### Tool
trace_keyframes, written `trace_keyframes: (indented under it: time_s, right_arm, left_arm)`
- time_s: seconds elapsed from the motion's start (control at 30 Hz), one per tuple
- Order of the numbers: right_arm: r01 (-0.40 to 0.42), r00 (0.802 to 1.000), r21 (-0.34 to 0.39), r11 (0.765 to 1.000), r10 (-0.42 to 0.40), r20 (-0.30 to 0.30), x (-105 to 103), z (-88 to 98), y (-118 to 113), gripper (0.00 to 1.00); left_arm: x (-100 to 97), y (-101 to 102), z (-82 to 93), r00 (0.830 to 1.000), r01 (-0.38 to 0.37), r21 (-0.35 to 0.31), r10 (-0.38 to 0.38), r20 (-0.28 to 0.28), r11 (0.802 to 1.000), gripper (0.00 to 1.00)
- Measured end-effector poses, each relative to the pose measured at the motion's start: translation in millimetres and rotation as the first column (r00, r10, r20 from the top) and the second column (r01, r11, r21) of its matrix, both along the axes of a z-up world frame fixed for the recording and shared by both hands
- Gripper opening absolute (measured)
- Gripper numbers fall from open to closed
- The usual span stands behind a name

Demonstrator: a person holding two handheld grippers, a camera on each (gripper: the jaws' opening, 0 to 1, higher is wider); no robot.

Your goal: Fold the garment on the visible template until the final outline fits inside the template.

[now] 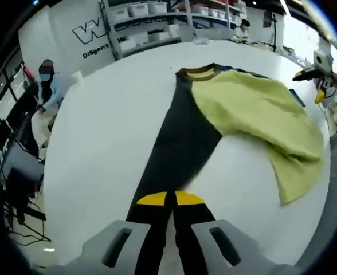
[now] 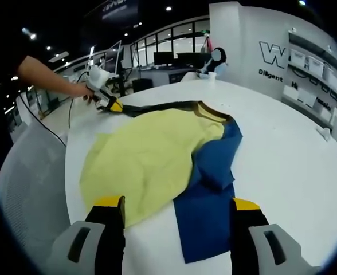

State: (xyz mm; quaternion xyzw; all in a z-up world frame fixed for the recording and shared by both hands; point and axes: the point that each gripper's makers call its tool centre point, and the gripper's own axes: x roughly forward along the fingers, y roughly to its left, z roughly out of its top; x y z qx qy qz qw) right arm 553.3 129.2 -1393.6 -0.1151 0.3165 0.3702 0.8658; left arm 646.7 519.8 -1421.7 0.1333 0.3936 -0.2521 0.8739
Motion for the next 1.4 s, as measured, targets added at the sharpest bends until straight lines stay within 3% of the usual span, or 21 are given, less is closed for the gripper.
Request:
trace_keyframes:
  time_s: [0.07, 0.17, 0.33, 0.43, 0.5, 0.57, 0.67, 0.8, 0.87, 0.93, 1.07, 1.17, 1.23, 1.27, 1.4]
  right_arm:
    - [0.000, 1.000, 0.002, 1.000, 0.000, -0.001, -0.3, 0.1, 0.9, 0.71]
    - [-0.002, 1.000, 0.002, 1.000, 0.002, 0.000, -0.5, 0.0, 1.9, 0.71]
    - [-0.006, 1.000, 0.004, 1.000, 0.006, 0.002, -0.4, 0.4, 4.0, 0.71]
    - [-0.006, 1.000, 0.007, 1.000, 0.006, 0.004, 0.4, 1.7, 5.0, 0.71]
    - [-0.007, 1.000, 0.006, 1.000, 0.007, 0.006, 1.2, 2.1, 5.3, 0.71]
    - [-0.010, 1.000, 0.006, 1.000, 0.010, 0.008, 1.7, 2.8, 6.4, 0.71]
    - [-0.011, 1.000, 0.007, 1.000, 0.011, 0.010, 3.0, 3.2, 7.4, 0.70]
    - [-0.016, 1.000, 0.008, 1.000, 0.016, 0.014, 4.4, 5.3, 10.3, 0.70]
    - [-0.016, 1.000, 0.010, 1.000, 0.015, 0.015, 5.0, 6.0, 11.2, 0.70]
    - [-0.016, 1.000, 0.007, 1.000, 0.016, 0.016, 6.1, 6.2, 11.6, 0.70]
    - [-0.018, 1.000, 0.009, 1.000, 0.017, 0.017, 6.3, 6.2, 14.3, 0.70]
    - [-0.018, 1.000, 0.009, 1.000, 0.018, 0.013, 5.9, 4.8, 14.8, 0.70]
    - [-0.017, 1.000, 0.010, 1.000, 0.017, 0.013, 5.5, 4.9, 15.4, 0.70]
    - [-0.016, 1.000, 0.009, 1.000, 0.016, 0.012, 5.7, 4.3, 15.0, 0.70]
    - [-0.013, 1.000, 0.011, 1.000, 0.013, 0.012, 5.0, 5.0, 15.4, 0.70]
  left_arm:
    - [-0.7, -5.2, 8.1, 1.000, 0.005, -0.060, -0.006, -0.009, 0.998, 0.05]
    - [-0.2, -1.0, 16.5, 1.000, 0.005, -0.053, -0.005, -0.004, 0.999, 0.05]
    - [-0.1, -4.0, 30.6, 1.000, -0.007, -0.134, 0.005, -0.012, 0.991, 0.05]
    - [-1.2, -10.1, 38.9, 0.997, -0.058, -0.237, 0.044, -0.065, 0.970, 0.05]
    - [-2.4, -16.6, 46.9, 0.992, -0.089, -0.328, 0.054, -0.114, 0.941, 0.05]
    - [-0.2, -14.7, 49.5, 0.988, -0.114, -0.349, 0.070, -0.137, 0.930, 0.05]
    - [5.0, -7.7, 53.4, 0.992, -0.106, -0.326, 0.076, -0.105, 0.939, 0.05]
    - [9.6, 3.3, 52.9, 0.990, -0.127, -0.316, 0.099, -0.103, 0.940, 0.04]
    - [15.2, 13.4, 52.9, 0.991, -0.124, -0.279, 0.106, -0.079, 0.952, 0.04]
    - [18.0, 17.5, 56.5, 0.990, -0.132, -0.288, 0.114, -0.080, 0.948, 0.04]
    - [20.4, 28.3, 50.6, 0.989, -0.144, -0.241, 0.130, -0.076, 0.960, 0.04]
    - [20.8, 41.2, 38.8, 0.987, -0.155, -0.156, 0.146, -0.068, 0.976, 0.04]
    - [24.2, 48.5, 34.8, 0.991, -0.133, -0.084, 0.132, -0.017, 0.987, 0.03]
    - [28.0, 50.0, 36.0, 0.993, -0.113, -0.064, 0.115, 0.027, 0.991, 0.03]
    - [28.5, 56.5, 32.1, 0.992, -0.119, -0.020, 0.120, 0.037, 0.993, 0.03]
